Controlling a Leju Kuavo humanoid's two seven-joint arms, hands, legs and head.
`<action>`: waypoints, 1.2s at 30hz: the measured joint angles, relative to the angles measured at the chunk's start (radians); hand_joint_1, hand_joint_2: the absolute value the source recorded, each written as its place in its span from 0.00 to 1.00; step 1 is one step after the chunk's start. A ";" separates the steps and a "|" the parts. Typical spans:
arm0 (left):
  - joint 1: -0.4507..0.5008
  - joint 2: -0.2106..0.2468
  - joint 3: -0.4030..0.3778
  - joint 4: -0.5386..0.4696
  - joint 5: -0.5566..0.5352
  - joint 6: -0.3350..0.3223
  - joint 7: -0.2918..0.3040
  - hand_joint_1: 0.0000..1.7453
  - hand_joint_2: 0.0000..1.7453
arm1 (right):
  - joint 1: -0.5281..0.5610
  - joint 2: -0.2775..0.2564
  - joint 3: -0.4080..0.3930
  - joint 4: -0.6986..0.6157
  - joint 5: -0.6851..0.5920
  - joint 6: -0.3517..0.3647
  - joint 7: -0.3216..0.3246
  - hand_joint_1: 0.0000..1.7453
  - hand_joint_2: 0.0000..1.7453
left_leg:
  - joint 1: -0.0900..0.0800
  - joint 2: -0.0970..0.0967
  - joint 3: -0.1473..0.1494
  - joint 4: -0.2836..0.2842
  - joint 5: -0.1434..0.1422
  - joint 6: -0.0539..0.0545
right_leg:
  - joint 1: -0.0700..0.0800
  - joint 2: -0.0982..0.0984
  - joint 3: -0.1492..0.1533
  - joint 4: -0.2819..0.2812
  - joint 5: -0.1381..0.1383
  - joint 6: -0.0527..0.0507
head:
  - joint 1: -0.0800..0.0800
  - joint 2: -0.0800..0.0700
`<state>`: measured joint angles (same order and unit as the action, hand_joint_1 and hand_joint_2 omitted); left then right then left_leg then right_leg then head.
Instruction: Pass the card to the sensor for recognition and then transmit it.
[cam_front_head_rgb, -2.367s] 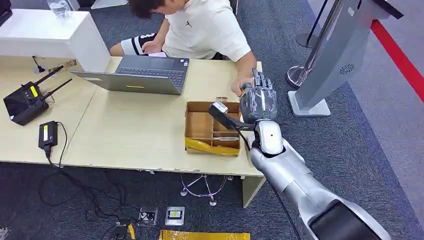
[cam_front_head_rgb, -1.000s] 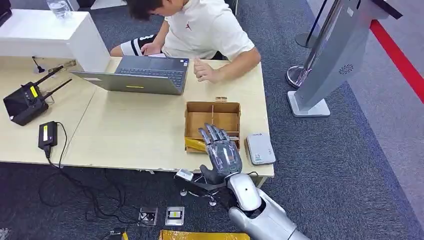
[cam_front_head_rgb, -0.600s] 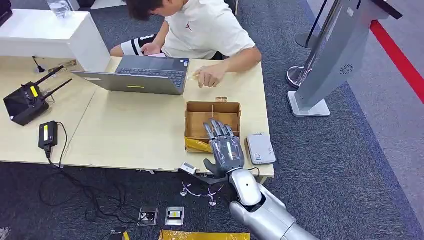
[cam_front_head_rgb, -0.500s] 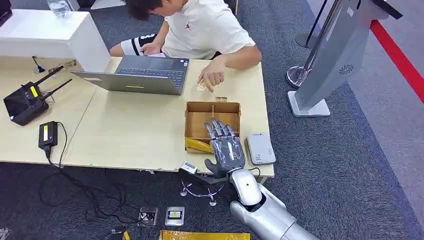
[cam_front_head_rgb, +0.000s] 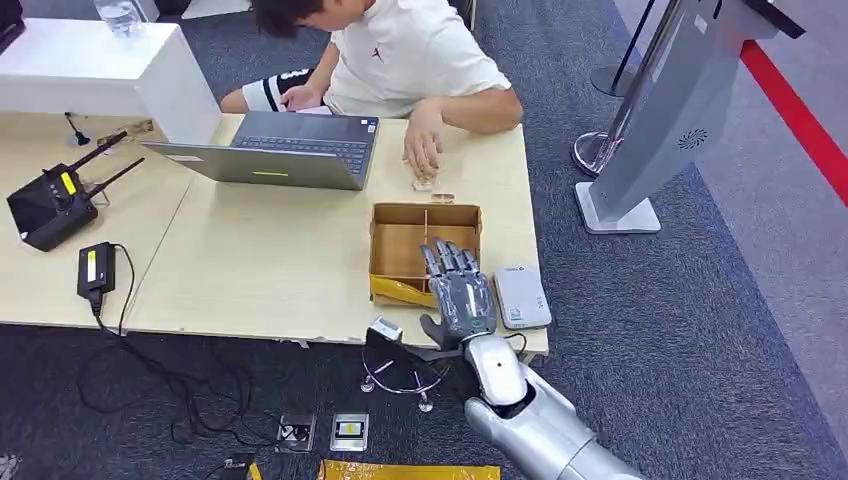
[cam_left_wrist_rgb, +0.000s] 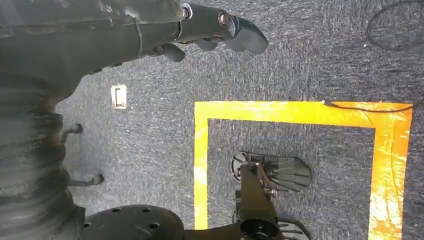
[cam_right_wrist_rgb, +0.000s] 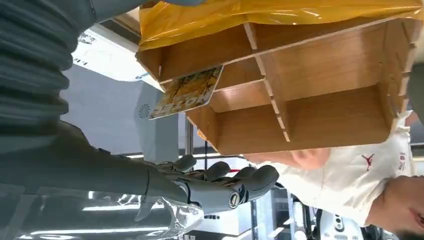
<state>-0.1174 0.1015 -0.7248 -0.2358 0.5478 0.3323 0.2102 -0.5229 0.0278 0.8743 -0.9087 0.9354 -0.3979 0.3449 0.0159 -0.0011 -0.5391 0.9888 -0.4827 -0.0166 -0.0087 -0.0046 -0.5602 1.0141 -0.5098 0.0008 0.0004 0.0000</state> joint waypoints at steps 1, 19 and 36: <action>0.000 0.000 0.000 0.000 0.000 0.000 0.000 0.00 1.00 | -0.002 -0.001 0.000 0.003 0.000 0.000 0.002 0.06 1.00 | 0.000 0.000 0.000 0.000 0.000 0.000 | 0.000 0.000 0.000 0.000 0.000 0.000 | 0.000 0.000; -0.005 -0.001 -0.007 0.000 0.007 0.003 0.007 0.00 1.00 | -0.041 -0.002 -0.013 0.074 0.004 0.011 0.021 0.23 1.00 | 0.000 0.000 0.000 0.000 0.000 0.000 | 0.000 0.000 0.000 0.000 0.000 0.000 | 0.000 0.000; -0.009 -0.001 -0.021 0.000 0.003 0.000 0.007 0.00 1.00 | -0.051 -0.002 -0.023 0.121 -0.002 0.010 0.032 0.60 1.00 | 0.000 0.000 0.000 0.000 0.000 0.000 | 0.000 0.000 0.000 0.000 0.000 0.000 | 0.000 0.000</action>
<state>-0.1262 0.1007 -0.7462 -0.2358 0.5509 0.3323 0.2174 -0.5737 0.0256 0.8511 -0.7877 0.9335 -0.3880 0.3765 0.0159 -0.0011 -0.5390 0.9889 -0.4827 -0.0166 -0.0087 -0.0045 -0.5602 1.0141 -0.5098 0.0008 0.0004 0.0000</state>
